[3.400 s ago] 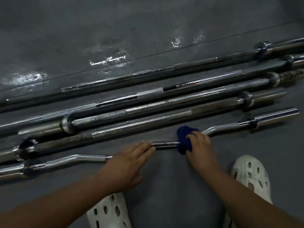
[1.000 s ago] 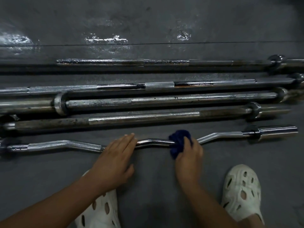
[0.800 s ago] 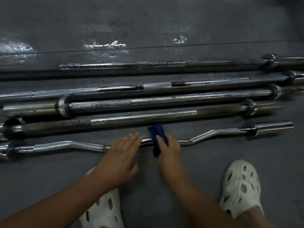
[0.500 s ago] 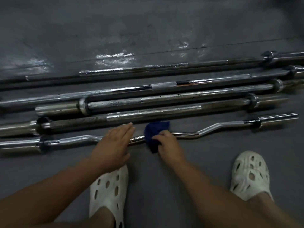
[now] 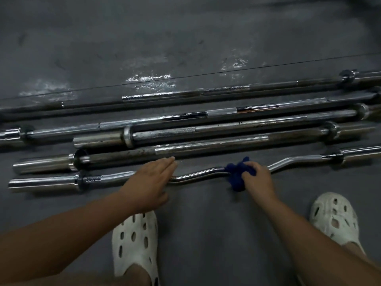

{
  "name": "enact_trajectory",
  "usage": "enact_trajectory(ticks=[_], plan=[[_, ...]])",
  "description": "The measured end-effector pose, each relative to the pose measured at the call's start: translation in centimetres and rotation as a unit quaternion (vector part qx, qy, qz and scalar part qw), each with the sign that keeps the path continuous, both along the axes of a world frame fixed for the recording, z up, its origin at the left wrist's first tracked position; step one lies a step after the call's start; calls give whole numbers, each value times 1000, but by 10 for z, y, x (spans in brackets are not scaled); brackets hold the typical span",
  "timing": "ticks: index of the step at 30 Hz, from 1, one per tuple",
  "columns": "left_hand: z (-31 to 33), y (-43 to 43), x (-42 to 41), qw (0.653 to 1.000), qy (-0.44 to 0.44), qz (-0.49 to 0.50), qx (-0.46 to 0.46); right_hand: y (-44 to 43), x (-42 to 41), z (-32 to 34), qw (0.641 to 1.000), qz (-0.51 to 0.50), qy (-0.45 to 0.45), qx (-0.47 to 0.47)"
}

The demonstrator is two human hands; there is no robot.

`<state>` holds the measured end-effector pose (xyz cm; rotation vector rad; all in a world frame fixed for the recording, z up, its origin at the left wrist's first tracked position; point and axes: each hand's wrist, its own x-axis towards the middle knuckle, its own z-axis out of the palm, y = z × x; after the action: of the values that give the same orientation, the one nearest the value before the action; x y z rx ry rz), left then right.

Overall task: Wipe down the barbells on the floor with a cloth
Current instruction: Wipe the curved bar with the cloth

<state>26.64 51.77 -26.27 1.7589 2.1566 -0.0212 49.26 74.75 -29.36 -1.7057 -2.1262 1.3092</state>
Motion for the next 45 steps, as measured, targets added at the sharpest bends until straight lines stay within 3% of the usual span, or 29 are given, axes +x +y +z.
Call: enact_trajectory(ticks=[3,7,9,11,12,13,16,17,20,21,22,25,26,29,30,34,38,41,43,45], plan=[[-6,-9,-6,1000,-12,28,5,7,-11,-7,995,36,-48,79],[-27,-16,-4,997,-47,61,1,-43,-29,-36,985,-2,-85,153],[-36,-18,0,996,-56,72,2,-88,-48,-50,979,94,-49,176],[-42,-21,4,995,-56,77,19,-113,-55,-57,938,270,-8,216],[-41,-25,6,994,-62,82,23,-107,-53,-58,924,305,0,232],[-40,-29,7,993,-71,90,21,-96,-50,-58,930,283,-12,235],[-39,-36,8,991,-74,105,23,-73,-45,-51,971,51,-105,209],[-39,-36,8,992,-72,104,22,-84,-55,-49,969,49,-127,206],[-35,-35,8,992,-66,104,10,-129,-79,-54,919,296,-45,258],[-35,-36,7,993,-60,105,10,-126,-80,-56,904,337,-28,260],[-35,-39,6,992,-58,109,8,-116,-79,-59,914,322,-34,244],[-35,-44,5,991,-56,123,14,-112,-73,-53,963,143,-116,196],[-35,-42,6,991,-52,120,17,-127,-81,-51,962,154,-121,193],[-35,-37,9,990,-71,121,18,-154,-99,-48,925,309,-58,214],[-35,-39,7,990,-70,124,16,-143,-99,-49,927,312,-52,202],[-37,-44,3,988,-67,134,21,-107,-85,-41,951,187,-114,217],[-42,-35,10,989,-85,117,26,-114,-87,-38,927,285,-102,222],[-43,-33,8,991,-75,105,26,-63,-53,-39,962,105,-133,215],[-44,-25,9,992,-77,99,31,-58,-44,-41,963,6,-160,218],[-45,-14,15,992,-89,82,27,-80,-59,-47,962,81,-129,226]])
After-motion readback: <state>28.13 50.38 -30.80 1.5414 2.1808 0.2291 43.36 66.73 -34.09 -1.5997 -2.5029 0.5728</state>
